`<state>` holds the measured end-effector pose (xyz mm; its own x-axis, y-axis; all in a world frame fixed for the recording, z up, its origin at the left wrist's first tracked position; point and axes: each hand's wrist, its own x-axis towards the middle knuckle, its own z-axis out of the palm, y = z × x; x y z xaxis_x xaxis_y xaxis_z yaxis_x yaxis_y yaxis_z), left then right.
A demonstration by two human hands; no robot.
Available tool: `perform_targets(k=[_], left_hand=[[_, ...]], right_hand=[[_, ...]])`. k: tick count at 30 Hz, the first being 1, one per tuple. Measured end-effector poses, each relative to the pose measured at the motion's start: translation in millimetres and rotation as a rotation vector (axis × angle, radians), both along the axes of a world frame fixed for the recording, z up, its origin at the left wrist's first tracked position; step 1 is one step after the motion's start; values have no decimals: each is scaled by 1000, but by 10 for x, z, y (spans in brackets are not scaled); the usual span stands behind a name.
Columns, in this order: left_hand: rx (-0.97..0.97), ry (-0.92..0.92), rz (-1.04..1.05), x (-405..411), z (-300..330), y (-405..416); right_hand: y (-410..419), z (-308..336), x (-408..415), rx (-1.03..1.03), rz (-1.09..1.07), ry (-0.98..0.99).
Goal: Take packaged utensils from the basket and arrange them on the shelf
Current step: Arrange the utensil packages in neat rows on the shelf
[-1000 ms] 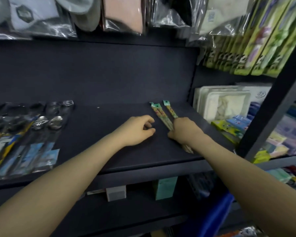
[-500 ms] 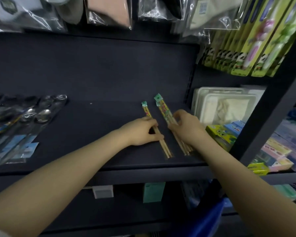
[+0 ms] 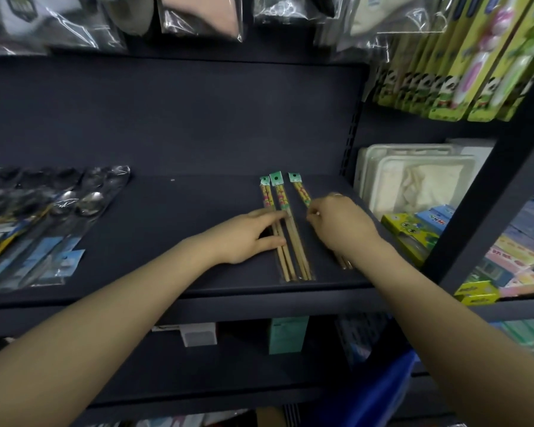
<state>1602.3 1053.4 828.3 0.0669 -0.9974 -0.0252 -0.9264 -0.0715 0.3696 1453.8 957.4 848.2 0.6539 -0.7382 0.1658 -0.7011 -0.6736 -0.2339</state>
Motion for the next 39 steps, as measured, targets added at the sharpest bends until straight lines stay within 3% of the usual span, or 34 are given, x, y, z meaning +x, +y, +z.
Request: perform_targets(k=[5,14,25,30,34,39], left_hand=[[26,-33,-31,7,14,-133],[22,-81,-53,-118,-14,-359],[22,-103,-43,-158,5,-390],[21,-86,-44,-144,26,-392],[-186,29,52,88,276,-307],[-331,-34,60,261,353,-56]], right_hand=[[-26,-124,-175,53,-70,9],[-147,-172,-77,-57,-156,-8],[-76,-269,-102,-57,1,-89],[-122,-251,-114,92,118,71],[-165,-109,-166,148,220,-146],[-28,-144,-89,123,400,107]])
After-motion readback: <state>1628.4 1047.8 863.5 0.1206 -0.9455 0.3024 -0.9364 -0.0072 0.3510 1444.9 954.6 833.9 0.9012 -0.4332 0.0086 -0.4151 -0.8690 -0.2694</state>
